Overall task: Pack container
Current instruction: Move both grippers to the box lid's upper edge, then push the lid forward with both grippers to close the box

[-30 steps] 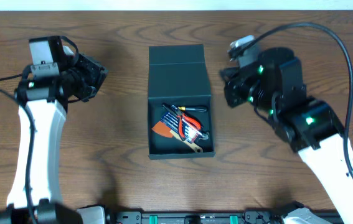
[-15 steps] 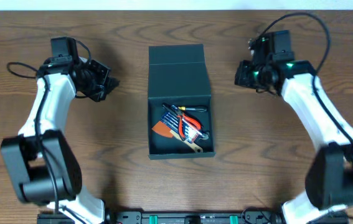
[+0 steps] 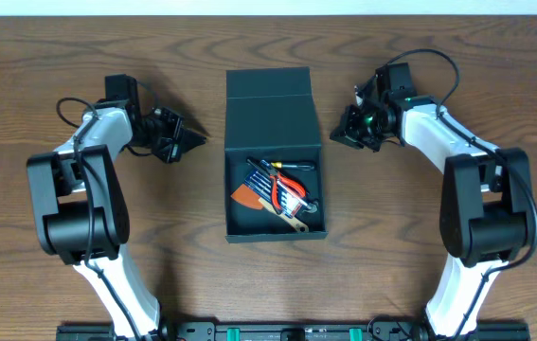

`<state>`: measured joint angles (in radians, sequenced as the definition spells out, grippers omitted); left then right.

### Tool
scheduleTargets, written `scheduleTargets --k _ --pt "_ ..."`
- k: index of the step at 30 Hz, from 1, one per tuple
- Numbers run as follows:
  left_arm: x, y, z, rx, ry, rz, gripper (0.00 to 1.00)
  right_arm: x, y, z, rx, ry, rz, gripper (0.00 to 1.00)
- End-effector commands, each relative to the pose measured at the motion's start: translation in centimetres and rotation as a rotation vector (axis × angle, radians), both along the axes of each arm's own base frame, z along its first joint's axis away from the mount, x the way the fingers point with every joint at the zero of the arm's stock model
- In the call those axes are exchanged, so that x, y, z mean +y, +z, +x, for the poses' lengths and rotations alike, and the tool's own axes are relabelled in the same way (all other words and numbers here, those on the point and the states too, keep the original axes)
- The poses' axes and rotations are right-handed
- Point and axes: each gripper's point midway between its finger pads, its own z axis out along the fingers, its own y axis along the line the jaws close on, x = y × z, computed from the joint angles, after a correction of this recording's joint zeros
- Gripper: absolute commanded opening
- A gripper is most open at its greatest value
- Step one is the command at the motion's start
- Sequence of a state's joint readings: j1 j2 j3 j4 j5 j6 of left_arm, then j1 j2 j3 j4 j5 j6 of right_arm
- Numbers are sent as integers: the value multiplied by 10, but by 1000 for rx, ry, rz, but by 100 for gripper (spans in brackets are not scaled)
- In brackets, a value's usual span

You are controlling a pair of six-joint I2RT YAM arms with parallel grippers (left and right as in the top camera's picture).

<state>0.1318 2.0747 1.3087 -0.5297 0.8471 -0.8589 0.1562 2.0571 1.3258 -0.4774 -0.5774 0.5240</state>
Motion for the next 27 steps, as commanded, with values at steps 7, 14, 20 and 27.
scheduleTargets --k 7,14,20,27 --pt "-42 0 3 -44 -94 -57 6 32 -16 -2 66 17 129 1" --pt "-52 -1 3 -54 -119 -47 6 44 -14 1 33 37 135 1" --pt "-61 0 4 -71 -139 -50 6 56 -11 2 3 62 141 1" --pt "-70 16 12 -162 -182 -120 6 73 5 10 -122 157 195 2"
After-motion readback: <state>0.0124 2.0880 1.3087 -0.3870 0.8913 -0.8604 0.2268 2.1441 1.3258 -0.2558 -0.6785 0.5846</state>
